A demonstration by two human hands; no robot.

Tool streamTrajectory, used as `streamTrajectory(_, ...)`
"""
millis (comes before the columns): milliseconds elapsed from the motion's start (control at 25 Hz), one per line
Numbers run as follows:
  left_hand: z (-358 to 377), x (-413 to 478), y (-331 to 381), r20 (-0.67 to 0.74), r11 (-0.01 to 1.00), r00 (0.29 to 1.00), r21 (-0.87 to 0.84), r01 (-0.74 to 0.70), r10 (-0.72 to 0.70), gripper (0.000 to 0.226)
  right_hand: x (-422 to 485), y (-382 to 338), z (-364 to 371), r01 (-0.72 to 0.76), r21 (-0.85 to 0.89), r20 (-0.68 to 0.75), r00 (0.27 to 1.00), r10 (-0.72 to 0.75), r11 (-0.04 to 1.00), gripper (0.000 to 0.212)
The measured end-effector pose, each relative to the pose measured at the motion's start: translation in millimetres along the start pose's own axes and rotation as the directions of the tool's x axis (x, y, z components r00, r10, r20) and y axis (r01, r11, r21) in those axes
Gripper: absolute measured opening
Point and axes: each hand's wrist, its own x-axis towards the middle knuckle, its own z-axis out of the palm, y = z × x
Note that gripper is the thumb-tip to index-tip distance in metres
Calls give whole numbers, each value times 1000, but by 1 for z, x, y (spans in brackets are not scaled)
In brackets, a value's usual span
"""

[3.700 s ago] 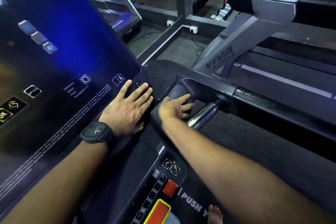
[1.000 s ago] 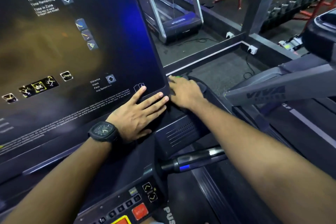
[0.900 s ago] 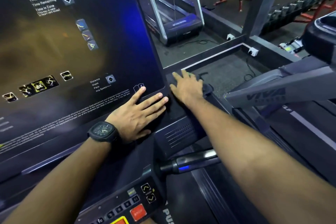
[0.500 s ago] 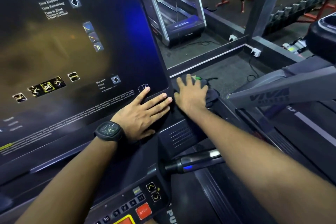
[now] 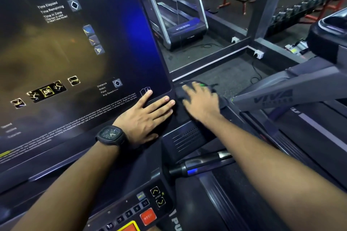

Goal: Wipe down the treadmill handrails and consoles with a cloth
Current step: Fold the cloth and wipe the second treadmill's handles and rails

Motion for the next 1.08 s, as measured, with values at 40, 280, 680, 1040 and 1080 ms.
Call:
streamTrajectory(40, 0, 0, 1, 3, 1000, 1000, -3, 0, 0, 95, -1, 1, -2, -190, 33, 17, 982, 189, 981, 59)
streamTrajectory(280, 0, 1, -1, 7, 1000, 1000, 7, -6, 6, 94, -36, -3, 17, 54, -84, -121, 991, -64, 995, 59)
streamTrajectory(680, 0, -1, 0, 5, 1000, 1000, 2, -6, 6, 93, -29, 3, 12, -197, -64, -120, 975, 189, 978, 60)
streamTrajectory(1040, 2, -1, 0, 5, 1000, 1000, -21, -4, 4, 92, 8, -25, 15, 21, -148, -53, 998, -29, 989, 58)
streamTrajectory(1080, 2, -1, 0, 3, 1000, 1000, -22, -5, 6, 93, 6, -27, 16, 188, -153, -10, 981, -192, 970, 57)
